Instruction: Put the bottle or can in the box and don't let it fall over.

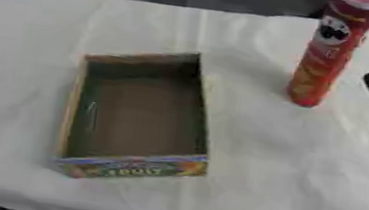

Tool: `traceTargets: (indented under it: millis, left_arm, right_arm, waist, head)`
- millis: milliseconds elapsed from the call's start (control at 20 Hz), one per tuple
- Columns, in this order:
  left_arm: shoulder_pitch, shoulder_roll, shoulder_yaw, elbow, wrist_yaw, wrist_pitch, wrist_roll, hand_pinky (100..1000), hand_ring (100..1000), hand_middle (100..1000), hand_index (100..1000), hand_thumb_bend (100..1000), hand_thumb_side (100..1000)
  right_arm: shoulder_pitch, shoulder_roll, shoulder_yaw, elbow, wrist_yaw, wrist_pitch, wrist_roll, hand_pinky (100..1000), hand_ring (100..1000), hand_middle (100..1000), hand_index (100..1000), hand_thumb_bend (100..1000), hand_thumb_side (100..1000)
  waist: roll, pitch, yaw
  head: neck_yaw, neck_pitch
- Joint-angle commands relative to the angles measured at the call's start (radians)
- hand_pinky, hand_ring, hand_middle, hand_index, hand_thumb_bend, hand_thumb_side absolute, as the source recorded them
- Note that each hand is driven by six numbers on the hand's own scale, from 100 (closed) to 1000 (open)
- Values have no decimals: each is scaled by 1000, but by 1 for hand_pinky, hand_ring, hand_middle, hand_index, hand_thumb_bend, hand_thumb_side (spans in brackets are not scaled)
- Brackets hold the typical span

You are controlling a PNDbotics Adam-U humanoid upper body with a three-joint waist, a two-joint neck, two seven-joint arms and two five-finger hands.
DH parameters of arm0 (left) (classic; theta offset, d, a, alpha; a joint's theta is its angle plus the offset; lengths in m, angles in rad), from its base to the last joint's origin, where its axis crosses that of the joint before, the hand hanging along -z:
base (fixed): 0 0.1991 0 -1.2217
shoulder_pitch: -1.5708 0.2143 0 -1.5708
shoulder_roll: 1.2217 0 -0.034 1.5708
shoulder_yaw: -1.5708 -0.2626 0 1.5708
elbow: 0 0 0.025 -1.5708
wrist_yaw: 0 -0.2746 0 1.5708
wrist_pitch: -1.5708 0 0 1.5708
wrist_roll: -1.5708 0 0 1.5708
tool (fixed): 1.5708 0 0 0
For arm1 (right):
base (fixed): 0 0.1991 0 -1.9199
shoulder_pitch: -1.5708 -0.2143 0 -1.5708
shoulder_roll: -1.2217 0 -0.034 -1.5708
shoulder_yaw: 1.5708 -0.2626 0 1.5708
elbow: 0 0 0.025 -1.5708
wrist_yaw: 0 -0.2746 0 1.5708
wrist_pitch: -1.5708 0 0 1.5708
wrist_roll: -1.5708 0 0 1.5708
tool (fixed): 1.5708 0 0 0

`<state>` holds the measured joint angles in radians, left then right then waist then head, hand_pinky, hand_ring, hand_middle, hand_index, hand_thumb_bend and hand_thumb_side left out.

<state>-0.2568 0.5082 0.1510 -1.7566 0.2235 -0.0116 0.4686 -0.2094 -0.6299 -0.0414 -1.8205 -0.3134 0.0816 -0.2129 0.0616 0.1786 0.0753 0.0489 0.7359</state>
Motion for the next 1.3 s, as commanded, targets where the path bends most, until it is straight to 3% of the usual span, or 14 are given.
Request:
traceTargets:
  millis: [50, 1300]
  left_arm:
    - [-9, 26, 10, -8, 3, -2, -5, 681, 749, 620, 744, 742, 221]
    - [-8, 26, 12, -3, 4, -4, -8, 680, 748, 620, 744, 741, 222]
  right_arm:
    - [-6, -20, -3, -6, -5, 2, -1, 874, 895, 959, 930, 648, 178]
    - [-23, -18, 5, 32, 28, 23, 14, 862, 877, 960, 932, 655, 196]
  waist:
    - [-2, -20, 2]
    - [0, -22, -1]
  head:
    - [-7, -10]
    - [-18, -16]
